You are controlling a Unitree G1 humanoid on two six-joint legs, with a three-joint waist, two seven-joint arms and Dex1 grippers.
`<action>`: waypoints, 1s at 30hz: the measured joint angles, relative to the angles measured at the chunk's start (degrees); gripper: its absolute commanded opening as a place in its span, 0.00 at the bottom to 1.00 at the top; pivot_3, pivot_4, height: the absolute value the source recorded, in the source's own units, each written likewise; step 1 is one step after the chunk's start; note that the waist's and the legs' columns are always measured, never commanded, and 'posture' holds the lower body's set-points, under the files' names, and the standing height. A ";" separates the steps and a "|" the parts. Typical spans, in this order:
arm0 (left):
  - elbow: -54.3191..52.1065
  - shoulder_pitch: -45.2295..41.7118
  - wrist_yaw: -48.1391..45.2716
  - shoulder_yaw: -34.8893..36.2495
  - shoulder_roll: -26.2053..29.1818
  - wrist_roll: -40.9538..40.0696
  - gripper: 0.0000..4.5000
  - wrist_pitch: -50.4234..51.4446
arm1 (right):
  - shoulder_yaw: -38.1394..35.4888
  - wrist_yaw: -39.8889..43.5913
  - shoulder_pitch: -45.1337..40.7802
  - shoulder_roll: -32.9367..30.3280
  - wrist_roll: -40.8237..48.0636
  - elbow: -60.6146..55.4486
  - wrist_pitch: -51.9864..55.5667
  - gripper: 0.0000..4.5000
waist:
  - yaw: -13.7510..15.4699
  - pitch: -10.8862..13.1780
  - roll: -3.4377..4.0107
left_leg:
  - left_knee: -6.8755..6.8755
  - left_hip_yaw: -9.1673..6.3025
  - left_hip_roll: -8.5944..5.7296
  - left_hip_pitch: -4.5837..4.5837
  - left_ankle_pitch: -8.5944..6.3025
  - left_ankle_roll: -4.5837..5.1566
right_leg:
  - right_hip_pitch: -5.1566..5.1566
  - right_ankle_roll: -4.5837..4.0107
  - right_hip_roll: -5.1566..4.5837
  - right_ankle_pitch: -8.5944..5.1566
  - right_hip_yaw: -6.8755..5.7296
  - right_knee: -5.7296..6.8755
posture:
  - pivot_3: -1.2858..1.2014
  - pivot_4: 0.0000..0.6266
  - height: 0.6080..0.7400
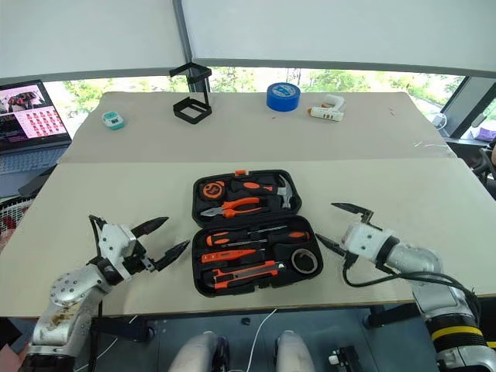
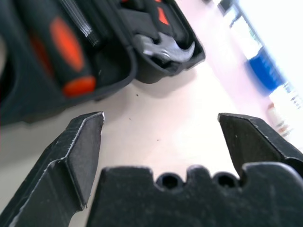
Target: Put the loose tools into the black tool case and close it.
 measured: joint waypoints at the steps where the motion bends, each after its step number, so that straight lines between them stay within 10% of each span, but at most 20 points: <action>1: -0.81 -0.27 0.57 0.86 0.93 -2.30 0.98 3.65 | -0.40 1.17 -0.30 -0.64 2.62 -1.72 4.76 1.00 | 0.03 0.00 0.00 | 0.00 0.00 0.00 0.01 0.00 0.00 | 0.01 -0.02 0.00 -0.01 -0.03 0.00 | 0.52 0.24 1.00; 6: -2.18 -12.59 12.00 2.24 6.41 -11.79 0.98 32.40 | 0.64 1.94 -16.79 -4.10 13.79 -6.42 45.54 1.00 | 0.26 0.12 0.03 | 0.04 -0.14 -0.02 0.00 0.03 -0.05 | -0.02 -0.09 0.09 0.01 -0.13 0.04 | 0.52 0.24 1.00; 12: 1.88 -28.63 23.73 2.89 2.74 -16.01 0.98 52.72 | 6.59 -0.83 -32.59 1.20 12.34 2.37 68.68 1.00 | 0.58 0.13 -0.04 | 0.00 -0.18 -0.34 -0.53 0.03 -0.06 | -0.46 -0.06 0.10 -0.04 -0.10 0.02 | 0.52 0.24 1.00; 30: 6.25 -37.00 31.89 -0.27 -6.73 -8.44 0.93 63.78 | 13.54 -0.68 -48.31 12.62 -0.42 26.45 71.67 0.94 | 0.12 0.15 -0.05 | 0.06 -0.25 -0.48 -1.05 0.18 -0.28 | -0.94 0.07 0.08 0.05 -0.10 0.09 | 0.52 0.24 1.00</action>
